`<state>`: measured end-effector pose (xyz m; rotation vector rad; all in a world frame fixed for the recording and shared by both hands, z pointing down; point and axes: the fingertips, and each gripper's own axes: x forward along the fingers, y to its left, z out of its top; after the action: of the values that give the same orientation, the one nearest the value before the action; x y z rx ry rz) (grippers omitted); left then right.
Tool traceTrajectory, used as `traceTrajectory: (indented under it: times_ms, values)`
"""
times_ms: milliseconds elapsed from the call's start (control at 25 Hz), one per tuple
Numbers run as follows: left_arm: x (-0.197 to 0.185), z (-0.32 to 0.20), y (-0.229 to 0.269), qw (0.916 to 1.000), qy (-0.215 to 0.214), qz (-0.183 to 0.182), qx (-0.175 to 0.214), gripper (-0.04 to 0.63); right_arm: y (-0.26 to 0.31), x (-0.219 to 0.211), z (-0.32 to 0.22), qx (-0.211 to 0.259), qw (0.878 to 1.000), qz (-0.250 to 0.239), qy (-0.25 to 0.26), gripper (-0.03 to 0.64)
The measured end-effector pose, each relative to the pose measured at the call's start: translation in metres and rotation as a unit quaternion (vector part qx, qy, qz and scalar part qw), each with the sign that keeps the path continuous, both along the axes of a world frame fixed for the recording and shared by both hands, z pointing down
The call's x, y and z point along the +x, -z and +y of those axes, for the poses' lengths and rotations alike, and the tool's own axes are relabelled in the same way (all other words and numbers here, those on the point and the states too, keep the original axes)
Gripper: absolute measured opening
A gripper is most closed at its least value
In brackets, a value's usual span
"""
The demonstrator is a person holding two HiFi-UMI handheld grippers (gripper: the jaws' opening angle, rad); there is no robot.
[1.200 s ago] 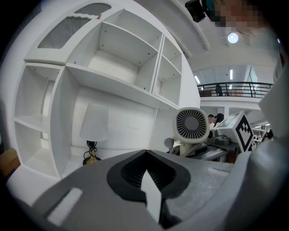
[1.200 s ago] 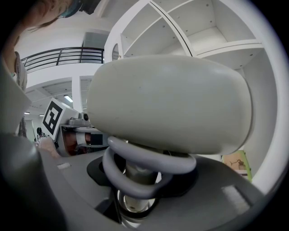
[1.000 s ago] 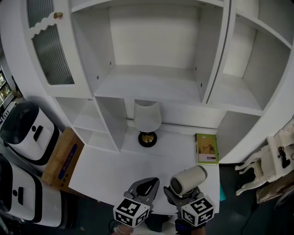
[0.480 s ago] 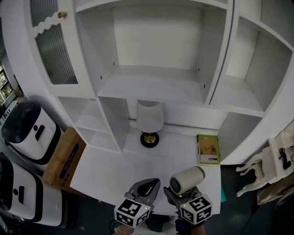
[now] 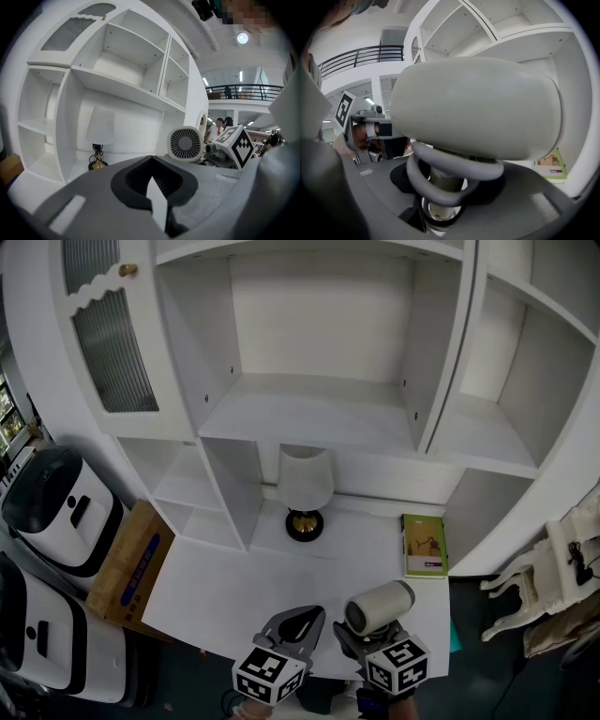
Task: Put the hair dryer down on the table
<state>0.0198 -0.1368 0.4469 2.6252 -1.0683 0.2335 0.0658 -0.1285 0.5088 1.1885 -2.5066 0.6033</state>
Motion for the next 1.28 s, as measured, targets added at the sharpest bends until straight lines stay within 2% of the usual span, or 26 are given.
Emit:
traceTrajectory:
  times_ms: [1280]
  values:
    - [-0.001,0.001,-0.011,0.9999,-0.004,-0.007,-0.011,0.0,-0.053,0.006,-0.003,-0.056,0.998,0.009,-0.01,0.244]
